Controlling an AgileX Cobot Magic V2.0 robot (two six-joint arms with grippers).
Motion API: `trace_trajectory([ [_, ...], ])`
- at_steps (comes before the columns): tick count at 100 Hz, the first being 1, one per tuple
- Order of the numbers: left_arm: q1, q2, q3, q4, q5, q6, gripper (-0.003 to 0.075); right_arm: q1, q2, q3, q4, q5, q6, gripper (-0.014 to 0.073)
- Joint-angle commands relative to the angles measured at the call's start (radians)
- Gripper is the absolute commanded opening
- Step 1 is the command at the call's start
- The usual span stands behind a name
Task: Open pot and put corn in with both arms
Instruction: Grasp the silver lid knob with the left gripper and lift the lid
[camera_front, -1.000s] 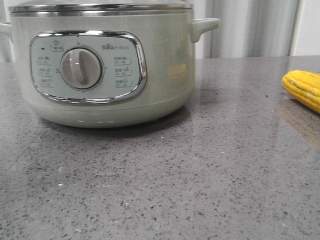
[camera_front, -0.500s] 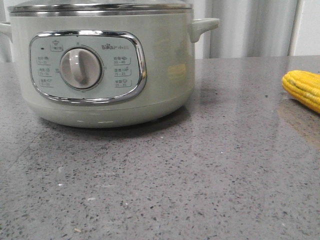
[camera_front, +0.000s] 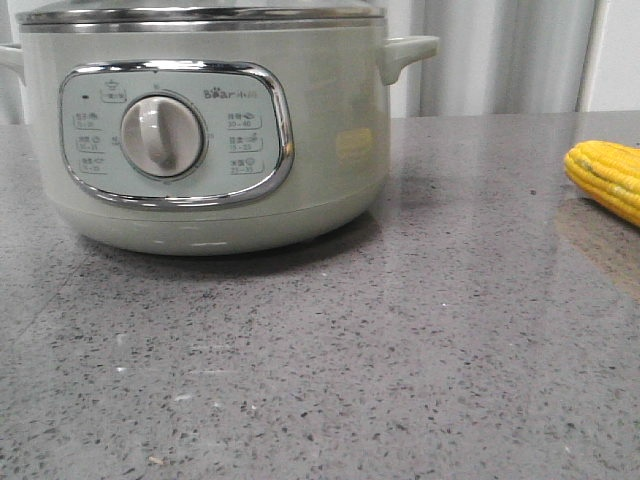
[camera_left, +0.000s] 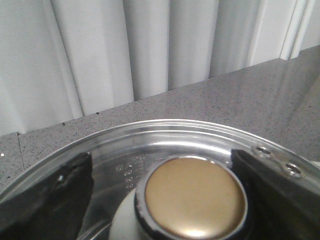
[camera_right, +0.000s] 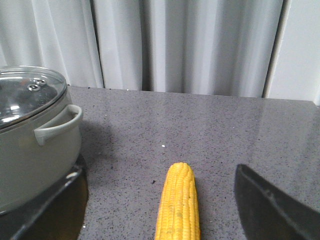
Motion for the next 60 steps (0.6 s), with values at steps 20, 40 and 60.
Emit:
trace_trajectory([
  [20, -0.001, -0.033, -0.031, -0.008, -0.069, -0.007, 0.0328, -0.007, 0.016, -0.036, -0.012, -0.075, -0.006, 0.0511],
  [40, -0.001, -0.038, -0.031, -0.008, -0.079, -0.007, 0.0197, -0.007, 0.016, -0.036, -0.012, -0.075, -0.006, 0.0511],
  [60, -0.001, -0.077, -0.076, -0.008, -0.098, -0.007, 0.0176, -0.007, 0.016, -0.036, -0.012, -0.075, -0.006, 0.0511],
])
